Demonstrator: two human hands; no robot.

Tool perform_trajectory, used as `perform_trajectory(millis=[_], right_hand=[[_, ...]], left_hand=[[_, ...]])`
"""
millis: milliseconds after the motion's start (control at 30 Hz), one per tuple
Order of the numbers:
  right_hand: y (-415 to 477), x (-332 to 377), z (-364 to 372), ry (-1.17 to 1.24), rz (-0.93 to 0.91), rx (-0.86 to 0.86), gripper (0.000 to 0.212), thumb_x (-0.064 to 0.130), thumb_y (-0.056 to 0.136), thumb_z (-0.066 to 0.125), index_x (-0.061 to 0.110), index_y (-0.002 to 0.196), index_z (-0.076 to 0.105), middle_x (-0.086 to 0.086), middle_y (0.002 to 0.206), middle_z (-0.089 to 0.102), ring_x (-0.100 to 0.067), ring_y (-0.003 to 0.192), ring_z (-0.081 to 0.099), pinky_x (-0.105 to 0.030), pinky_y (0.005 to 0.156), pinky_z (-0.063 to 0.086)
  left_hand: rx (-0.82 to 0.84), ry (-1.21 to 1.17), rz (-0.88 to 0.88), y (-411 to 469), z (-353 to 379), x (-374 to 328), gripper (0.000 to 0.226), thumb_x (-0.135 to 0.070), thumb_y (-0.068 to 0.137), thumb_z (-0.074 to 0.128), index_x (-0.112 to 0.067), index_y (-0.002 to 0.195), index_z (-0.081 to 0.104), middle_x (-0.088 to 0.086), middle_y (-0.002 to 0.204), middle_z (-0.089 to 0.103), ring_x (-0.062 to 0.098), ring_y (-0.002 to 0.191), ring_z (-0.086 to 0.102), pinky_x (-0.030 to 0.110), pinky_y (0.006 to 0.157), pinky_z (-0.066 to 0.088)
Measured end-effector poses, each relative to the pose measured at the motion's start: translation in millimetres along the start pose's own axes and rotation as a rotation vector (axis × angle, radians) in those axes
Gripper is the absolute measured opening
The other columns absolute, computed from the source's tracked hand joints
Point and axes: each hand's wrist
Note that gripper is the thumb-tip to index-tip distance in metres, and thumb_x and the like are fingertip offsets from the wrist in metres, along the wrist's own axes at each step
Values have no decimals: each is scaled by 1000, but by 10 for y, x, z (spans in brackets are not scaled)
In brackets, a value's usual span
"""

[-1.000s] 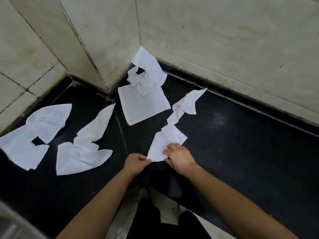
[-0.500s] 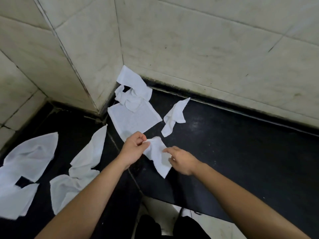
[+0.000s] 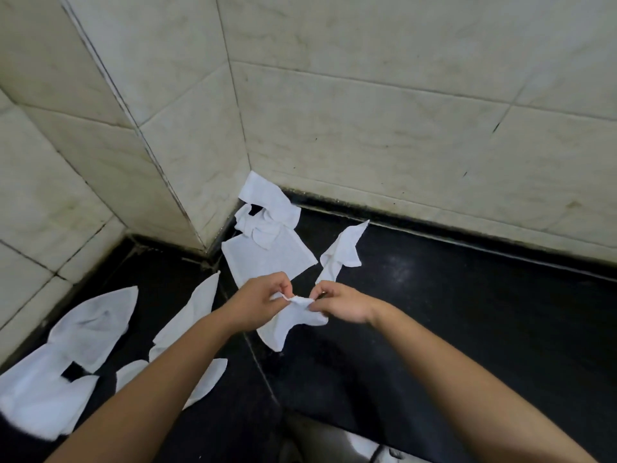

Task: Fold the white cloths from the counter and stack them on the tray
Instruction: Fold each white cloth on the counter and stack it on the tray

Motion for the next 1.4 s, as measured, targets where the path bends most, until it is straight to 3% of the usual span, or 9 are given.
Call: perform_trajectory(millis=[200, 367, 667, 767, 833, 933, 1067, 1200, 1400], right_hand=[[-349, -410, -95, 334, 140, 101, 45, 21, 91, 41, 38, 133, 47, -7, 128, 62, -16, 70, 68, -22, 54, 38], [-605, -727, -182, 231, 127, 139, 21, 24, 89, 57, 29, 101, 73, 5, 94, 71, -10, 76, 63, -19, 56, 37], [-886, -998, -569, 264, 8, -152, 9, 15, 90, 62, 21, 97, 62, 1, 94, 72, -11, 89, 63, -28, 80, 48], [-902, -1068, -555, 154, -35, -101, 64, 27, 78, 80, 37, 133, 51, 4, 127, 58, -9, 113, 56, -23, 94, 48], [-887, -1063, -492, 73, -66, -54, 77, 42, 76, 81, 42, 144, 44, 11, 136, 53, -7, 123, 51, -23, 103, 43], [-840, -1034, -441, 99, -115, -53, 41, 47, 79, 79, 27, 113, 68, 7, 109, 71, -11, 98, 66, -29, 92, 54], [-870, -970, -556, 192, -160, -129, 22, 36, 84, 79, 18, 85, 66, 8, 73, 63, -5, 66, 57, -20, 61, 46], [-958, -949, -773, 184, -160, -184, 21, 31, 84, 80, 18, 79, 64, 15, 63, 58, -1, 58, 53, -16, 56, 42], [-985, -1004, -1042, 202, -116, -344, 18, 24, 83, 81, 13, 91, 69, 0, 87, 73, -11, 80, 66, -29, 75, 54]], left_hand=[[32, -126, -5, 33, 346, -306, 13, -15, 93, 63, -25, 86, 57, -12, 94, 74, 3, 95, 68, 29, 86, 52], [8, 18, 7, 119, 644, -501, 12, -23, 91, 64, -31, 88, 56, -11, 84, 68, 6, 79, 64, 33, 75, 52], [-139, 56, -35, 164, 867, -638, 11, -39, 90, 66, -32, 86, 59, -16, 70, 63, 0, 69, 59, 21, 67, 44], [-139, 31, -22, 152, 914, -718, 14, -39, 89, 68, -30, 84, 59, -18, 64, 62, 1, 64, 56, 22, 64, 43], [-109, 18, -13, 157, 935, -779, 14, -39, 89, 69, -31, 83, 59, -18, 62, 61, 1, 62, 55, 21, 63, 43], [-37, 44, 2, 155, 937, -833, 13, -40, 89, 68, -35, 83, 57, -17, 67, 63, 2, 67, 59, 22, 67, 46], [64, 202, -23, 130, 843, -757, 18, -46, 83, 72, -36, 86, 57, -14, 79, 66, 3, 74, 60, 23, 67, 45], [191, 335, -76, 86, 761, -510, 21, -48, 77, 76, -34, 78, 59, -12, 75, 62, 5, 72, 58, 23, 64, 43], [-23, 170, -104, 199, 695, -447, 12, -34, 84, 74, -30, 80, 62, -9, 77, 63, 7, 71, 59, 23, 65, 47]])
Point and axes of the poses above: each hand's wrist, its own y-axis towards the middle knuckle, its own z-axis out of the palm, x = y × z
